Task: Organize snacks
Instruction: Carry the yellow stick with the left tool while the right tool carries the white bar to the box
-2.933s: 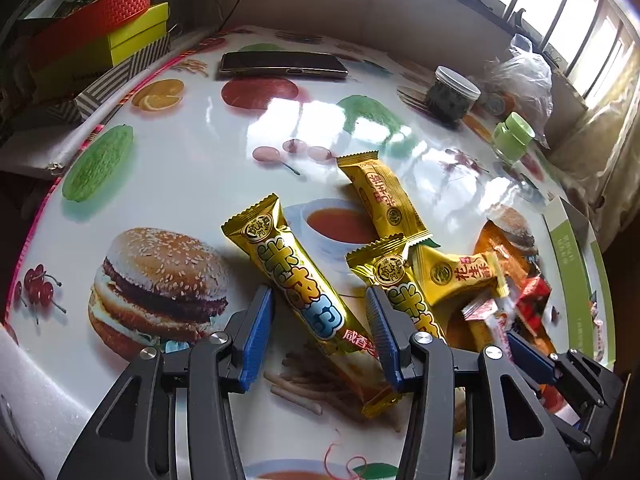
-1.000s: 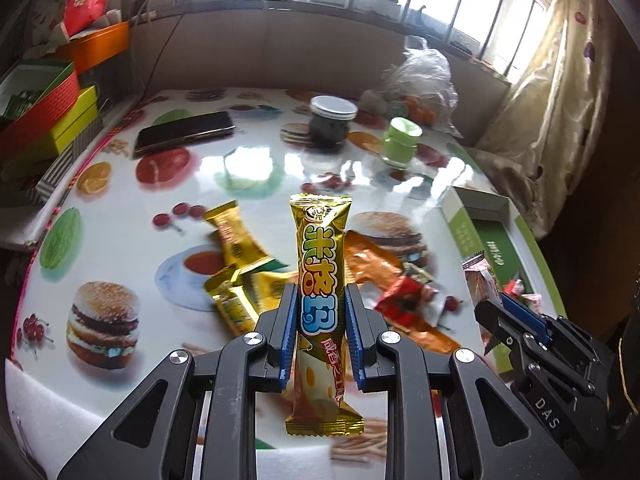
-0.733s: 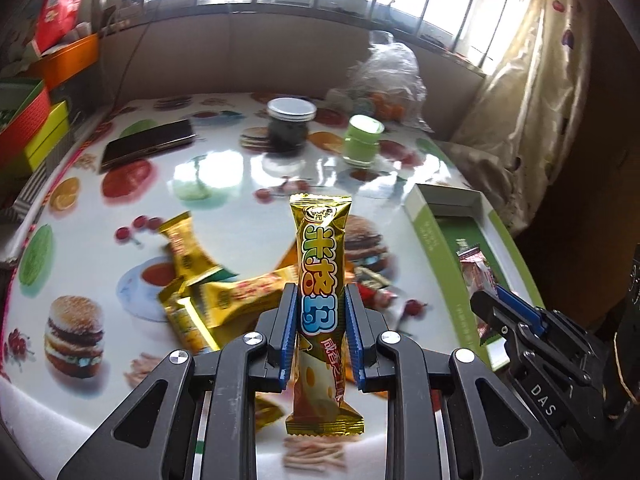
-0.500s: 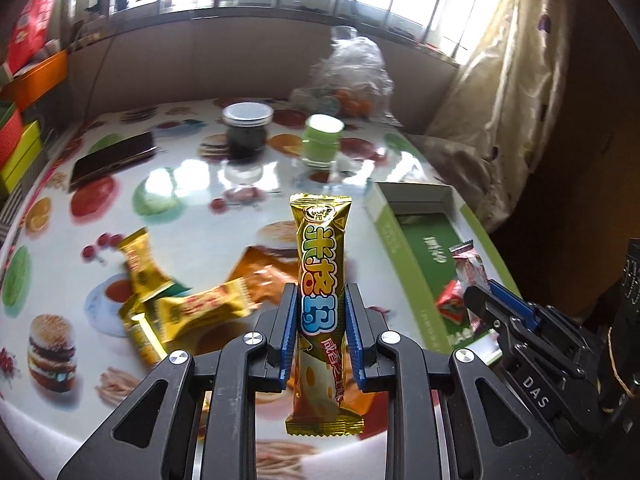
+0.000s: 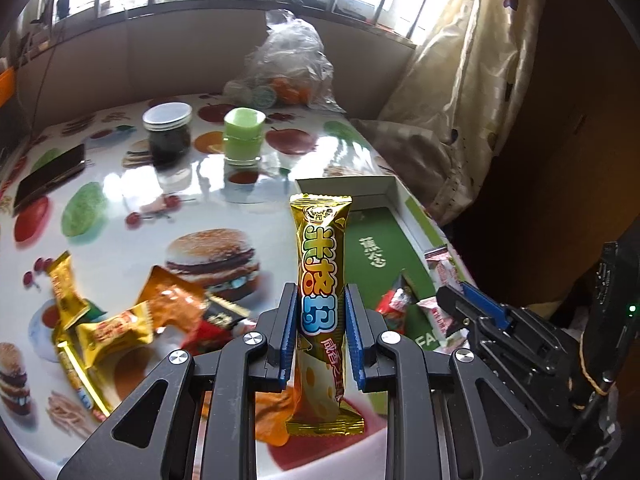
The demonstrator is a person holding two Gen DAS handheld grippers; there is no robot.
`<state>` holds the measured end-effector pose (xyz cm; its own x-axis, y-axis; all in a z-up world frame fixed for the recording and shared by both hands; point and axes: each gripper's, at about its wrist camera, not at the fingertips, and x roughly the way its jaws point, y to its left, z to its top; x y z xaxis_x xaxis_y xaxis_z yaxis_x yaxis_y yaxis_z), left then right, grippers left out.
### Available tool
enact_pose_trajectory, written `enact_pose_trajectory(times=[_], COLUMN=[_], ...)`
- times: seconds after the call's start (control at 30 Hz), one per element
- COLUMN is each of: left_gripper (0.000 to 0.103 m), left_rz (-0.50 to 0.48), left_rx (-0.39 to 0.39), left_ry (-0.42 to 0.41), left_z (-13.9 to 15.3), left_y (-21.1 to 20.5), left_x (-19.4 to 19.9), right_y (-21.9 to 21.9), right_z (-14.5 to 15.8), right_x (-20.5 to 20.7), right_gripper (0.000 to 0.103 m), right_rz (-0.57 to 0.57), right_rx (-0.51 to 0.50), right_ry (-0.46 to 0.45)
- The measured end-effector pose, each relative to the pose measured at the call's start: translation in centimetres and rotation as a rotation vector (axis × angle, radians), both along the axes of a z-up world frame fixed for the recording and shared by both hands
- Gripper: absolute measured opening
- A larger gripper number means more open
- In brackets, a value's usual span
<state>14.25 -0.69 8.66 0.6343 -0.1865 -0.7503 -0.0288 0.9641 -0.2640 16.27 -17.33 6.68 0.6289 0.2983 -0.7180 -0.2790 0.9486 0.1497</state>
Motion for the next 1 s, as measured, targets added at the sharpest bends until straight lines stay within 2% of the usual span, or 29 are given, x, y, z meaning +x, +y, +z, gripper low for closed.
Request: enact_pose_trajectory(times=[0.3,0.7,1.0], left_gripper=[0.024,0.024,0.024], left_rz=[-0.052,-0.086,-0.093], left_rx=[-0.024,0.003,0.021], left_ry=[0.034,0.081,0.105], left_z=[-1.1,-3.1,-4.2], left_y=[-2.4,-5.0,-5.8], left_x=[2.3,4.8,5.8], right_y=[-1.9,-1.9,-1.8], right_z=[-1.3,-2.9,-3.1], right_x=[1.4,2.6,3.0], right_gripper=[0.018,0.018,0.018], right_rz=[-0.043,-0.031,-0.028], right_rx=[-0.015,-0.039,-0.062], right_ry=[0.031,0.060,0.044])
